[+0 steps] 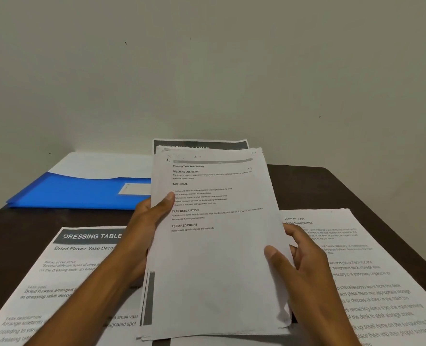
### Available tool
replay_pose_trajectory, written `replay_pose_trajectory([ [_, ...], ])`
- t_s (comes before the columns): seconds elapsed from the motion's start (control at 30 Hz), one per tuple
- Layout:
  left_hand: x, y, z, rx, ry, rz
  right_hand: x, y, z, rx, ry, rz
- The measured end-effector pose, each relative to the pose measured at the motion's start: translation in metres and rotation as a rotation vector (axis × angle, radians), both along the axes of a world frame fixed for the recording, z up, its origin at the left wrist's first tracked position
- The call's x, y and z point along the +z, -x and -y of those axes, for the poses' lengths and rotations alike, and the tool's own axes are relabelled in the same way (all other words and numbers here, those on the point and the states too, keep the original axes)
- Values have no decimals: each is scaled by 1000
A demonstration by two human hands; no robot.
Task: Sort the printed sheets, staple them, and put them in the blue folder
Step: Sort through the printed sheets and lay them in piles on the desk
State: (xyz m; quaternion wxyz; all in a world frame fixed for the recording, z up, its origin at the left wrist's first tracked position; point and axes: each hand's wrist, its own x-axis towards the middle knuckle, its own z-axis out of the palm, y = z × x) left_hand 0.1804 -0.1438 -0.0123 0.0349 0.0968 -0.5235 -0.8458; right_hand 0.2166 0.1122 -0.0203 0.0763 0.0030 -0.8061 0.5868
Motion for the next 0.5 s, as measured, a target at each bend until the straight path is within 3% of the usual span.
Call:
replay_pose_trajectory([
  [0.17, 3, -1, 0, -15, -52, 4, 1, -1, 2, -40, 120, -29],
  [0.33, 7, 4, 31, 90, -146, -43, 8, -4, -19, -192, -128, -34],
  [0.5, 16, 2, 71, 258, -316, -84, 10, -13, -42, -135, -232, 44],
])
